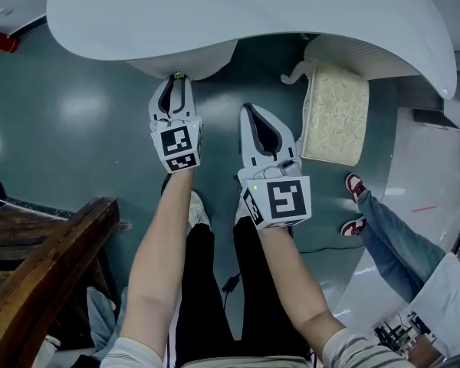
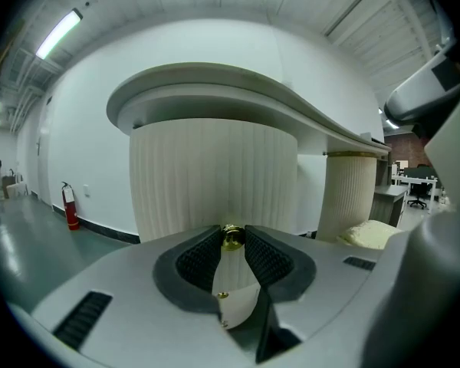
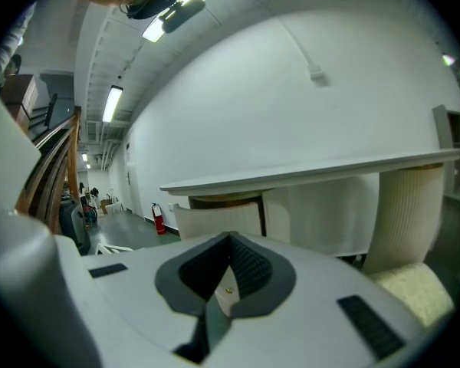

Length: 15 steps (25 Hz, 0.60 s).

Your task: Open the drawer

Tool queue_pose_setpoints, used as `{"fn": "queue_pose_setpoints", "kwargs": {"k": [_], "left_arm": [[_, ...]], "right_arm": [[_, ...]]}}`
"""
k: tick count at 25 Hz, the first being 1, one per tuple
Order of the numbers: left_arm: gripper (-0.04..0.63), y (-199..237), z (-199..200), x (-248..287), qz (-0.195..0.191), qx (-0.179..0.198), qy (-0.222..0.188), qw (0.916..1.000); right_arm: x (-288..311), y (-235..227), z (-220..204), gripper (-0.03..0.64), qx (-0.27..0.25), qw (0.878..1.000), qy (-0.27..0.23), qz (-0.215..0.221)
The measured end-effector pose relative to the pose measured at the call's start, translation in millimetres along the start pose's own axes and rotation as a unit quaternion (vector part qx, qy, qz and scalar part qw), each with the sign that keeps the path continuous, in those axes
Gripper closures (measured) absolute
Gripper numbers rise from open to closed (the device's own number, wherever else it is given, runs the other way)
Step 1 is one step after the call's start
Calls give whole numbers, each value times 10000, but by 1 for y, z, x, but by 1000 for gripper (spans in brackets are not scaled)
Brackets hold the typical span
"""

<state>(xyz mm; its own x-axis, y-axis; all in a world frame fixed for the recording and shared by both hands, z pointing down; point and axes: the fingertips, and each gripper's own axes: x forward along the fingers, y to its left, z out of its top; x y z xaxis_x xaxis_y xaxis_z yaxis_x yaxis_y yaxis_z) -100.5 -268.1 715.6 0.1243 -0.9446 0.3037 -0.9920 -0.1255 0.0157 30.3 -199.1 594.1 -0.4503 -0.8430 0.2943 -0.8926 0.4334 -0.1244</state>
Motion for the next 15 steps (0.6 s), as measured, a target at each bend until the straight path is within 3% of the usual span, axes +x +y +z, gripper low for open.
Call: {"fn": "queue_pose_setpoints", "kwargs": {"k": [15], "left_arm": [[497,-7,-13,-33,-88,-135,187,9997]], "right_arm": [[-16,22,-12,604,21,9997,227,53]]}}
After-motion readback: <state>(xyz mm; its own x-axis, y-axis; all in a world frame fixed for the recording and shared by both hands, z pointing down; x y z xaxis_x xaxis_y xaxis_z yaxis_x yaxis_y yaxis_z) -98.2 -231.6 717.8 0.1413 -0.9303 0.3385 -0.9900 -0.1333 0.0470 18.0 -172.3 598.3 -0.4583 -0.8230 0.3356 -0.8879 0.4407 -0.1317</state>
